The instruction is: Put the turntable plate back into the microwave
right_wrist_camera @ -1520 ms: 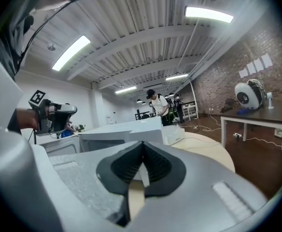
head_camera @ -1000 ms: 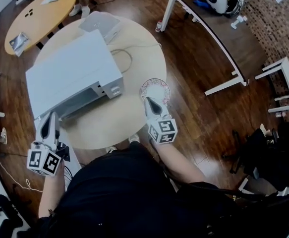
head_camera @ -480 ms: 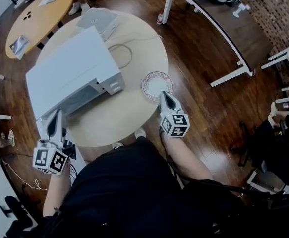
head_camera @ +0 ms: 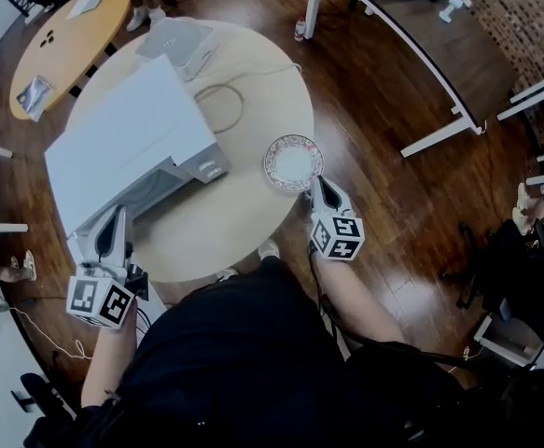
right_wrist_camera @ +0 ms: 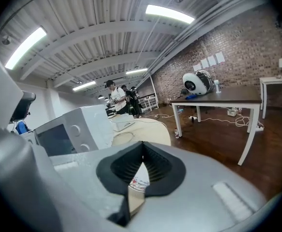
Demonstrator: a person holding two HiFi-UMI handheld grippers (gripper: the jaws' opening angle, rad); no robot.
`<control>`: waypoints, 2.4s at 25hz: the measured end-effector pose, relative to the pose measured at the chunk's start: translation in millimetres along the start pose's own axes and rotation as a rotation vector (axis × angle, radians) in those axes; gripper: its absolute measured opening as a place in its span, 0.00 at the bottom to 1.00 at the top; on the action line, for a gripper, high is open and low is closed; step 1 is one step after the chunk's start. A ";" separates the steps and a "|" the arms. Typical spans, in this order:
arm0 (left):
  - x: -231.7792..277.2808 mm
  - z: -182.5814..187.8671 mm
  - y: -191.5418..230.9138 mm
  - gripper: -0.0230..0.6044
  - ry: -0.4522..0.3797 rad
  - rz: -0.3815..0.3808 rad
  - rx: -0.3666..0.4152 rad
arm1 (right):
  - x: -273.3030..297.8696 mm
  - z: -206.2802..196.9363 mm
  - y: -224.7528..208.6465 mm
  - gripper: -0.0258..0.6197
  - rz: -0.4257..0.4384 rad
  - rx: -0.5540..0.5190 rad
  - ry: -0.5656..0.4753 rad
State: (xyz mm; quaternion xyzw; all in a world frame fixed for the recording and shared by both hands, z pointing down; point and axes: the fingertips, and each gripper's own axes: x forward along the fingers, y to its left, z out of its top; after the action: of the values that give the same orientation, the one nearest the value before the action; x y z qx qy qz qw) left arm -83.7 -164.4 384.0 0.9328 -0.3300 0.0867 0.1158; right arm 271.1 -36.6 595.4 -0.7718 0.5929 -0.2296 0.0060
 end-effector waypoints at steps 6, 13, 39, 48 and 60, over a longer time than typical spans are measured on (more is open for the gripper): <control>16.9 0.7 -8.1 0.04 0.024 -0.007 0.011 | 5.7 -11.7 -16.9 0.04 -0.022 0.019 0.057; 27.4 -7.5 -12.5 0.04 0.063 0.011 0.017 | 18.5 -25.3 -34.5 0.04 -0.043 0.016 0.127; 31.1 -13.8 -17.1 0.04 0.083 0.041 -0.006 | 41.9 -63.2 -62.6 0.23 -0.093 -0.009 0.211; 30.7 -8.8 -17.2 0.04 0.067 0.056 0.005 | 48.5 -73.7 -67.8 0.28 -0.082 0.033 0.207; 27.0 -9.7 -22.2 0.04 0.084 0.070 0.047 | 64.7 -87.3 -78.0 0.33 -0.057 0.084 0.222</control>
State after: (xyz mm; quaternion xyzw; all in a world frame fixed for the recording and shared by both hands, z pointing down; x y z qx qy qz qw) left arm -49.7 -161.0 396.2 0.9187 -0.3550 0.1377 0.1044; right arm 323.2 -49.9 717.9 -0.7573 0.5576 -0.3382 -0.0339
